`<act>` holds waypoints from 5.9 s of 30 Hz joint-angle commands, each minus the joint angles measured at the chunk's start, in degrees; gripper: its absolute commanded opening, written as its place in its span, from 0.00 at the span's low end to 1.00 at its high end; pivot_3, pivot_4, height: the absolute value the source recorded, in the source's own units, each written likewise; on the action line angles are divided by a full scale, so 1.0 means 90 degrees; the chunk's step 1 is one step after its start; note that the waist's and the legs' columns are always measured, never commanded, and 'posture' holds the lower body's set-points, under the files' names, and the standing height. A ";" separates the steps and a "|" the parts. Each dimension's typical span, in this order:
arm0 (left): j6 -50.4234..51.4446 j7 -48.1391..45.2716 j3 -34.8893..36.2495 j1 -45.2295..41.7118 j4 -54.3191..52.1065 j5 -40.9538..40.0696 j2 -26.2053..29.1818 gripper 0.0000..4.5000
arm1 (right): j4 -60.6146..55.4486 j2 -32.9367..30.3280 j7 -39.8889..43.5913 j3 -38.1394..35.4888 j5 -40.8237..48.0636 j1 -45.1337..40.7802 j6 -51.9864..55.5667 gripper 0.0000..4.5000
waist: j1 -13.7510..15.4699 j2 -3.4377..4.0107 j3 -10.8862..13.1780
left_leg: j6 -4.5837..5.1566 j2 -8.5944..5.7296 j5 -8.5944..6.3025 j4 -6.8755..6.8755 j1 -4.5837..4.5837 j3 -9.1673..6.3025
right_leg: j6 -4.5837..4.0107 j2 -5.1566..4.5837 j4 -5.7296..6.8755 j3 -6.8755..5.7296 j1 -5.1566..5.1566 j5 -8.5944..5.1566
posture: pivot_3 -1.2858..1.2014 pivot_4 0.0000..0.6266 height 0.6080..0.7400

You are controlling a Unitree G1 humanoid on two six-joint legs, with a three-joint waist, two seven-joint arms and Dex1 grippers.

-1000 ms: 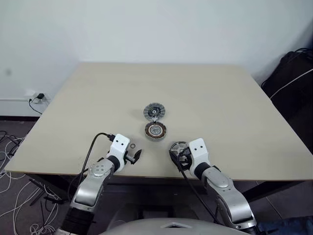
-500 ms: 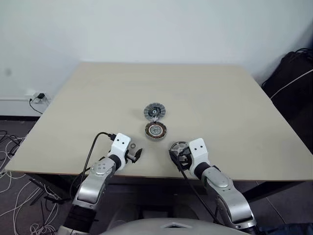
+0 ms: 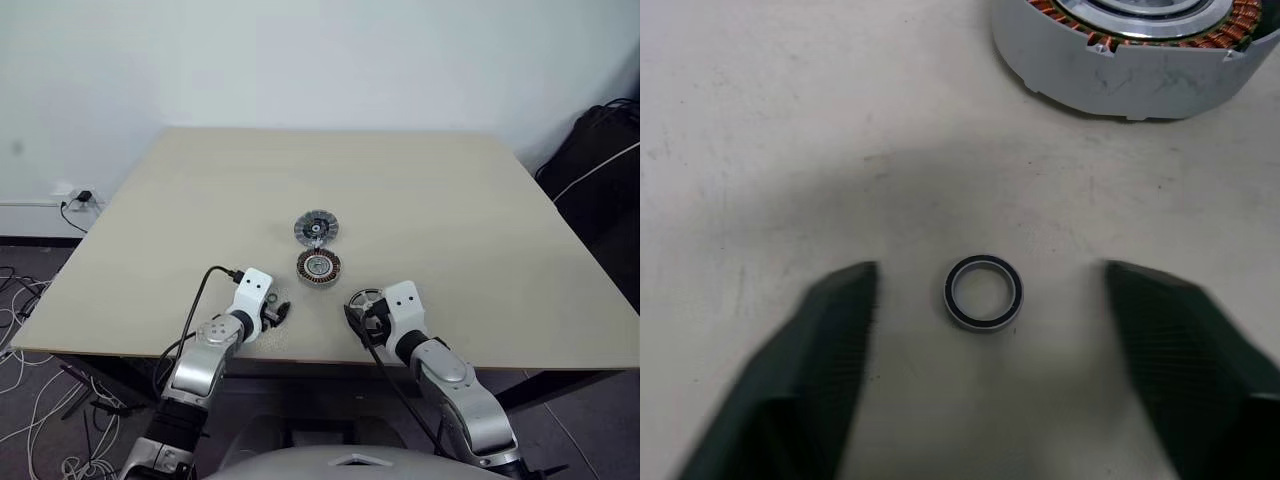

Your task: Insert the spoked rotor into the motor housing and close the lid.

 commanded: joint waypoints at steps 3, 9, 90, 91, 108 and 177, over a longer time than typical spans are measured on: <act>0.0146 0.0047 -0.0034 0.0016 0.0057 0.0075 0.0022 0.34 | -0.0176 0.0019 -0.0037 -0.0089 0.0014 -0.0051 -0.0053 1.00 | 0.0001 0.0004 -0.0005 | 0.0000 0.0000 0.0000 0.0000 0.0000 0.0000 | 0.0000 0.0000 0.0001 0.0000 0.0000 0.0000 | 0.52 0.00 1.00; 0.0237 0.0031 0.0006 0.0132 -0.0306 0.0023 0.0076 0.15 | -0.0179 0.0015 -0.0021 -0.0073 0.0021 -0.0053 -0.0037 1.00 | -0.0015 0.0012 -0.0019 | 0.0000 0.0000 0.0000 0.0000 0.0001 0.0000 | 0.0000 0.0000 0.0001 0.0001 0.0000 0.0000 | 0.52 0.00 1.00; -0.1909 -0.0131 0.0102 -0.2289 0.2306 -0.0010 -0.1381 0.43 | -0.0219 0.0124 -0.0145 0.0044 -0.0039 -0.0041 -0.0086 1.00 | 0.0034 -0.0009 -0.0009 | 0.0030 -0.0005 0.0017 0.0025 -0.0020 0.0001 | -0.0020 0.0004 0.0005 -0.0003 -0.0012 0.0034 | 0.52 0.00 1.00; -0.1866 -0.0154 0.0100 -0.2203 0.2125 -0.0029 -0.1353 0.37 | -0.0218 0.0125 -0.0143 0.0047 -0.0040 -0.0051 -0.0081 1.00 | 0.0032 -0.0009 -0.0009 | 0.0030 -0.0005 0.0017 0.0025 -0.0020 0.0001 | -0.0020 0.0003 0.0005 -0.0002 -0.0013 0.0034 | 0.52 0.00 1.00; -0.1991 -0.0397 0.0094 0.0059 -0.0275 -0.0156 -0.0316 0.00 | 0.0550 0.0407 -0.0198 0.0080 -0.0038 -0.1402 0.0683 0.35 | -0.0007 0.0002 -0.0016 | 0.0020 -0.0004 0.0014 0.0033 -0.0015 0.0002 | -0.0027 0.0007 0.0010 -0.0001 -0.0008 0.0039 | 0.52 0.00 1.00; -0.1993 -0.0281 -0.0274 0.1005 -0.0689 0.0017 -0.0256 0.00 | 0.4429 0.1634 -0.0326 0.0248 -0.0720 -0.4324 0.0432 0.01 | -0.0209 0.0042 -0.0038 | -0.0013 -0.0004 0.0013 0.0011 -0.0009 0.0004 | -0.0045 0.0012 0.0032 -0.0005 -0.0027 0.0043 | 0.52 0.00 1.00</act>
